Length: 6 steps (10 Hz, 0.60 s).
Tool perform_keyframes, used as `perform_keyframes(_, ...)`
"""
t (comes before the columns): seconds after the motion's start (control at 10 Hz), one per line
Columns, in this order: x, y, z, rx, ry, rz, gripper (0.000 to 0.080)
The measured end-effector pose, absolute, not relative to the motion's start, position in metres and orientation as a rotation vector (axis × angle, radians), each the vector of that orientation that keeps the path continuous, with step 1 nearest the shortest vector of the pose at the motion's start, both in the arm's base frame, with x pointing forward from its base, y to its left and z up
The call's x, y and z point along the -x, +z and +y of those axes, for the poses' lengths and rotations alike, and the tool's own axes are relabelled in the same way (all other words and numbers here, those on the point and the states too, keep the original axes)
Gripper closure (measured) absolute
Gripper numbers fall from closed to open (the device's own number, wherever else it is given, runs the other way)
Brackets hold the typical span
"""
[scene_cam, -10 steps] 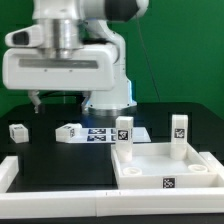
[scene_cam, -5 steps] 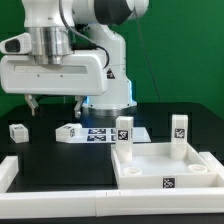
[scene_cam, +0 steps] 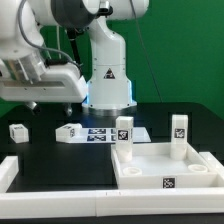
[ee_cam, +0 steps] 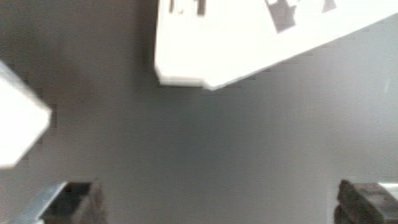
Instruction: Assemble square table
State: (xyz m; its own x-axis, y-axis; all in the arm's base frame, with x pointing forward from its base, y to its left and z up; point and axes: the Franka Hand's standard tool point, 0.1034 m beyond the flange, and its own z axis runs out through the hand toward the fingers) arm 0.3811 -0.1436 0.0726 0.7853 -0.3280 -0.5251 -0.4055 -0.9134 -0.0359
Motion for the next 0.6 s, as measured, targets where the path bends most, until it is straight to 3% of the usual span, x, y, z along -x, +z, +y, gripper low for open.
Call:
perform_keyframes(0.3,-0.379,0.071,-0.143,2.711,1.051,0.55,0.015)
perform_keyframes(0.6,-0.355,0.048,-0.139,2.56,1.201,0.648,0.015)
